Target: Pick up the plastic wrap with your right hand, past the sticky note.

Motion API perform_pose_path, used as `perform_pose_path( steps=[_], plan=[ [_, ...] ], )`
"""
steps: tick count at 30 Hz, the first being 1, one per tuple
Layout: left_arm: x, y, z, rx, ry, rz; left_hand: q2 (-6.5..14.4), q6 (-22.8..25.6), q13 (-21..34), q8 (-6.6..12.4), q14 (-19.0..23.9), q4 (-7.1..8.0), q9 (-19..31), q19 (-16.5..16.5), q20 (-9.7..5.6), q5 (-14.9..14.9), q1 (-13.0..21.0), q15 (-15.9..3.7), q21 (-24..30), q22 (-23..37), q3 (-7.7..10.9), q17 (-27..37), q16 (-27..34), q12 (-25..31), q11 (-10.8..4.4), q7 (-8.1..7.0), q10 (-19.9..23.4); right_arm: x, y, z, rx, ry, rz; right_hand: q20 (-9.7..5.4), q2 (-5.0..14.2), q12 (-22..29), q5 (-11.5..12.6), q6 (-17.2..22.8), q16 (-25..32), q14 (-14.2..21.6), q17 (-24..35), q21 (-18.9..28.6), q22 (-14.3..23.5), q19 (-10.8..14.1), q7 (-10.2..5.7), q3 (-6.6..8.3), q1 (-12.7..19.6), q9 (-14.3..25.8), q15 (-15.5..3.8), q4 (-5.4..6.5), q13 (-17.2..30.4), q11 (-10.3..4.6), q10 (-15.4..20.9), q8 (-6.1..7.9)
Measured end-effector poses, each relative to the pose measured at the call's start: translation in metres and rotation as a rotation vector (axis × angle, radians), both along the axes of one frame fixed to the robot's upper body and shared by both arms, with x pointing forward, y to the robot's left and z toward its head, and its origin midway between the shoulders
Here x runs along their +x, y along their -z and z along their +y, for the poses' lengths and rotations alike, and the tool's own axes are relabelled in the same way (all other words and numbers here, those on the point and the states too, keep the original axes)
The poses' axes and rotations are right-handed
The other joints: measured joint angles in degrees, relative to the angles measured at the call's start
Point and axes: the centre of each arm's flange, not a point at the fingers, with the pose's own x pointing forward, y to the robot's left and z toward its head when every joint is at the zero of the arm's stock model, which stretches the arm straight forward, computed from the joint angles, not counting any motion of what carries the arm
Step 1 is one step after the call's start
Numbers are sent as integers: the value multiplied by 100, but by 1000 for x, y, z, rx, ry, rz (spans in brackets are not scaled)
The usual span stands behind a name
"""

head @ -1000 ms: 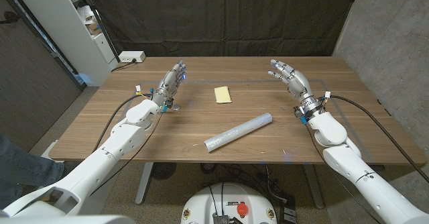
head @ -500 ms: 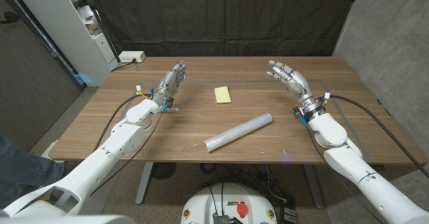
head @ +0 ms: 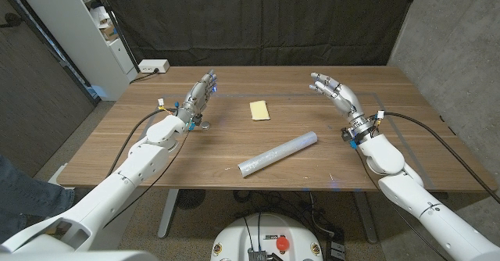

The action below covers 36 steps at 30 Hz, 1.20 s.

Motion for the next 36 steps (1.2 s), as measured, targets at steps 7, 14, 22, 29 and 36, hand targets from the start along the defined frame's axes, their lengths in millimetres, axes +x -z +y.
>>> perform_pose_path(
  steps=[7, 14, 22, 29, 36],
  plan=[
    [-2, 1, 0, 9, -9, 8, 0, 0, 0, 0, 0, 0, 0, 0, 0, -23, 0, 0, -1, 0, 0, 0, 0, 0, 0, 0, 0, -4, 7, 4, -25, 2, -14, 0, 0, 0, 0, 0, 0, 0, 0, 0, 0, 0, 0, 24, 0, 0, 0, -24, 0, 0, 0, 0],
    [-3, 1, 0, 14, -11, 11, 22, 0, -29, 0, 0, 0, 0, 0, 0, -40, 22, 0, -1, 0, 0, 0, 0, 0, 0, 0, 0, -9, 11, 7, -44, 4, -27, 22, 0, 0, 0, 20, 0, 0, 1, 0, 0, -23, -20, 24, 0, 0, 0, -24, 0, 28, 33, 0],
    [-4, 0, -3, 23, -7, 9, 67, 0, -28, 0, 0, -23, 0, 0, 0, -43, 22, 0, -1, 0, 23, 0, 0, 0, 0, 0, 0, -15, 13, 10, -65, 9, -51, 22, 0, 0, -1, 42, 0, -1, 1, 0, 0, -22, -42, 24, 0, 0, 0, -24, 0, -1, 62, 0],
    [-4, 0, -3, 25, -9, 12, 90, 0, -28, 0, 0, -47, 0, 0, 0, -65, 45, 0, -1, 0, -1, 0, 0, 0, 0, 0, 0, -18, 15, 12, -86, 19, -68, 63, 0, 0, -23, 42, 0, -1, 2, -34, 0, -64, -42, 40, 0, 0, 0, -39, 0, -1, 62, 0],
    [-3, 0, -4, 46, -14, 15, 90, 0, -28, 0, 0, -63, 0, 0, 0, -72, 45, 1, -40, 0, 16, 0, 0, 0, 0, 0, 0, -21, 16, 15, -111, 31, -91, 63, 0, 0, -23, 41, -17, -1, 2, -34, 0, -64, -42, 46, 0, 0, 0, -46, 0, -1, 62, 0]
  ],
)
